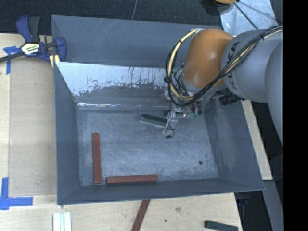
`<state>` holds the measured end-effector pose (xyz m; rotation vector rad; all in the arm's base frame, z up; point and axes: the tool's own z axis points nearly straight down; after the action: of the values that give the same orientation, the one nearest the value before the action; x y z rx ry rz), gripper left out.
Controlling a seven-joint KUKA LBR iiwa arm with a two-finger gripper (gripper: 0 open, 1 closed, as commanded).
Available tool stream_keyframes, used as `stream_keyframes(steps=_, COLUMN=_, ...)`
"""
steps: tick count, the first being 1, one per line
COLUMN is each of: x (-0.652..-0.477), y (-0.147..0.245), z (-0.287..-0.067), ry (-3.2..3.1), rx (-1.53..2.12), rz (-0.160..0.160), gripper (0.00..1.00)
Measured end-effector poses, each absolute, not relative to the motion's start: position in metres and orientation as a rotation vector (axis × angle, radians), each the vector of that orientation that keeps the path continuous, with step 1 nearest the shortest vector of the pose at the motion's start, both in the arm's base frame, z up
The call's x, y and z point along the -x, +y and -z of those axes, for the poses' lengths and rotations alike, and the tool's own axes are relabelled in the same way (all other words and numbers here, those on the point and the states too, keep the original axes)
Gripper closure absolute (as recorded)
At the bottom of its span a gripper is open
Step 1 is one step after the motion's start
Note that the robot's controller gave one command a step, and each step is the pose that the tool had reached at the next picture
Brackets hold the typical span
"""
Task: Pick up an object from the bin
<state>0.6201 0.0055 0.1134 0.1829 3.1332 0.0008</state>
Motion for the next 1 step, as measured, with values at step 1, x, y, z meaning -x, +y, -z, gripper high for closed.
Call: stream_keyframes(steps=1, x=-0.6256, y=0.0154, z=-0.0853, ry=3.138, rx=-0.113, rz=0.001, gripper=0.00)
